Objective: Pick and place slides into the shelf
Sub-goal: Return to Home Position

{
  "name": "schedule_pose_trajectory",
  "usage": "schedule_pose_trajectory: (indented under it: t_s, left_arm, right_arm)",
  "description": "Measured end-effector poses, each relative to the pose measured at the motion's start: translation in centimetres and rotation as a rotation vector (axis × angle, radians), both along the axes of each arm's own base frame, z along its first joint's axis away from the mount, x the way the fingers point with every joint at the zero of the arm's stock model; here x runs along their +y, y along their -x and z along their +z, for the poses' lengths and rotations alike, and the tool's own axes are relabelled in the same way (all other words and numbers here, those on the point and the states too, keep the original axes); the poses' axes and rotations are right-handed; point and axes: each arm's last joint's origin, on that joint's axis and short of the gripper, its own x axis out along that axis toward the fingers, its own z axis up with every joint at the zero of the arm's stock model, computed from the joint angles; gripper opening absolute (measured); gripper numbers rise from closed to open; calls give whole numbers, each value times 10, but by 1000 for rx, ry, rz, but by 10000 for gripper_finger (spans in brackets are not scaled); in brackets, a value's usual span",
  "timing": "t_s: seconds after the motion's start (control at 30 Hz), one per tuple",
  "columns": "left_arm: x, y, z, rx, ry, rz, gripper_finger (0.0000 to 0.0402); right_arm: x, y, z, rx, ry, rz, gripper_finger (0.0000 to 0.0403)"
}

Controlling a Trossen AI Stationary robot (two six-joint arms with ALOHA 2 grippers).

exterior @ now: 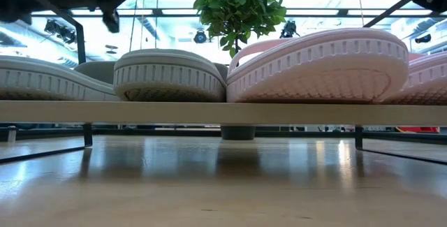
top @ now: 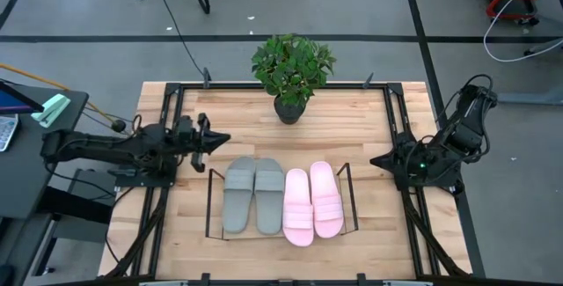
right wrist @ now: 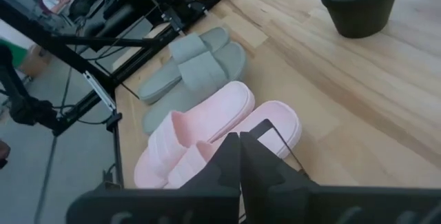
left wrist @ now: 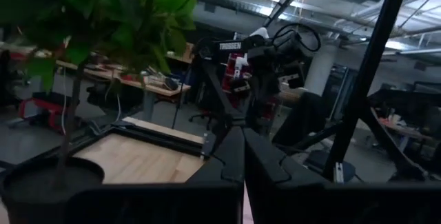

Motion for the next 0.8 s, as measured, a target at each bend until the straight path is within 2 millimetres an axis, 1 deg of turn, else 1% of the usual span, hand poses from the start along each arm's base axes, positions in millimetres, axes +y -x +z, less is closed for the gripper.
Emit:
schedule_pose_trajectory:
  t_s: [0.17,0.37,0.6,0.8]
  left_arm:
    - [0,13,-23,-25,24,-6,3]
    - [0,21,-37,-50,30,-8,2]
    - [-1,23,-46,-53,37,-12,2]
    - [-1,29,-42,-110,8,-17,2]
  right_arm:
    - [0,0,0,-5,32,2,0]
    - [0,0,0,-12,-9,-21,0]
    - [0,0,0,-14,-35,-34,0]
    - [0,0,0,-15,-36,-35,0]
